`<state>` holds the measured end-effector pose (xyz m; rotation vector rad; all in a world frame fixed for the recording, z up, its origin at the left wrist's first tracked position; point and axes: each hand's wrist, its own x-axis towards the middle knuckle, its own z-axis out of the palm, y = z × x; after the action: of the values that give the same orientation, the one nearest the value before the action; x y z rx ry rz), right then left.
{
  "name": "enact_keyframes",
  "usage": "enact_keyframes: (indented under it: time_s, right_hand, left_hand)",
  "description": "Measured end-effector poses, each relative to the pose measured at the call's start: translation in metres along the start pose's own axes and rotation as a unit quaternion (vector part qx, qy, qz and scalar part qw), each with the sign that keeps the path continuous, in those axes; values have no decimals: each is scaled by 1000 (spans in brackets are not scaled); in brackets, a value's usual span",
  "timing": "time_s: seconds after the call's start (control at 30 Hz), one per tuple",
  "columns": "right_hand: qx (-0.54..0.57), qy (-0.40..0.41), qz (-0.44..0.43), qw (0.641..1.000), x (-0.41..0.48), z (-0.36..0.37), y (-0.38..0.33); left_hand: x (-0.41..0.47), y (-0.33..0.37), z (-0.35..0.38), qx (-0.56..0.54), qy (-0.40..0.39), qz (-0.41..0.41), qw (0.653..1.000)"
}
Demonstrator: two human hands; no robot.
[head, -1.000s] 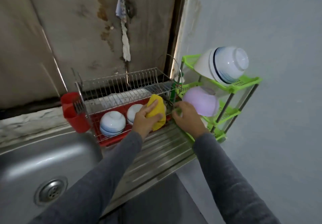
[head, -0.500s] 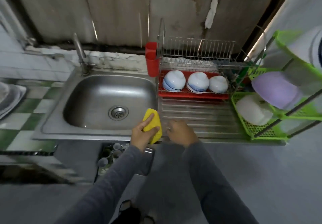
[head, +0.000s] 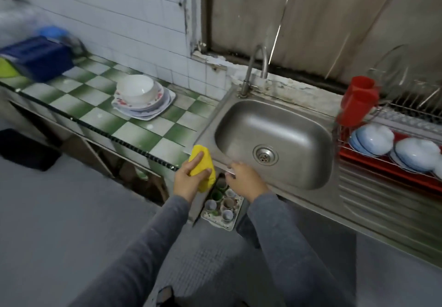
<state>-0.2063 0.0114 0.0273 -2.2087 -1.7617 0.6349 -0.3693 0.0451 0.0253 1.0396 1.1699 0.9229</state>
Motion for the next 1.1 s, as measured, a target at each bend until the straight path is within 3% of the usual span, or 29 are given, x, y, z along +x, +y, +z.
enact_keyframes:
  time_s: [0.2, 0.43, 0.7, 1.1]
  right_hand:
    - [24, 0, -28, 999, 51, 40, -101]
    - [36, 9, -35, 999, 112, 64, -175]
    - [58, 7, -48, 997, 211, 88, -220]
    - [157, -23, 10, 987, 380, 110, -253]
  left_hand:
    - [46, 24, -113, 19, 40, 7, 999]
    - [98, 46, -195, 27, 69, 11, 997]
    - [185, 63, -251, 2, 112, 7, 994]
    - [351, 96, -293, 35, 119, -16, 992]
